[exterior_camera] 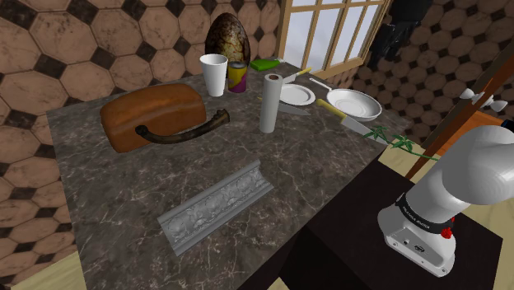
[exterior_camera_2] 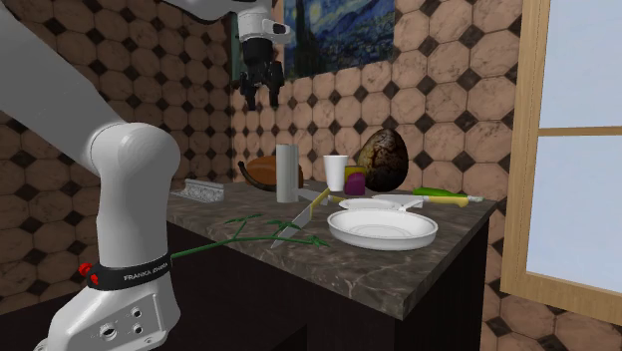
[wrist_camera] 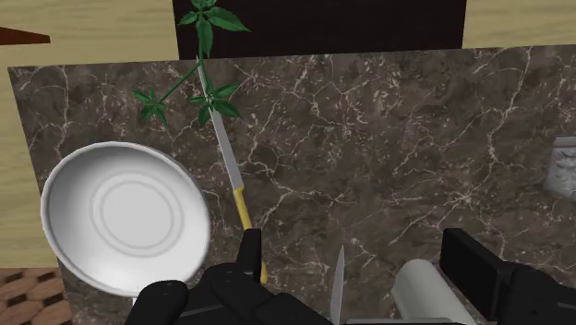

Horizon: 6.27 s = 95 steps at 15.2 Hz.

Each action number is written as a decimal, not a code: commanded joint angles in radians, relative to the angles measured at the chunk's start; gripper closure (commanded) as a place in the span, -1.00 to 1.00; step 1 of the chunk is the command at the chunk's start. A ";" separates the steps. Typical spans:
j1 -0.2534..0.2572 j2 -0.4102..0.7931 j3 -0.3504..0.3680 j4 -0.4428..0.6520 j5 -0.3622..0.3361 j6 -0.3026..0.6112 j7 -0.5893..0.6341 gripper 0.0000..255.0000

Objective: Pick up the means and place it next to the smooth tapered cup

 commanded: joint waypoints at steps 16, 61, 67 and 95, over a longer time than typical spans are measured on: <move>0.003 0.110 -0.334 -0.354 -0.118 0.506 -0.421 -1.00; 0.042 0.224 -0.441 -0.327 -0.110 0.600 -0.566 1.00; 0.041 0.186 -0.418 -0.270 -0.103 0.506 -0.556 1.00; 0.105 0.230 -0.304 0.060 -0.018 0.219 -0.463 1.00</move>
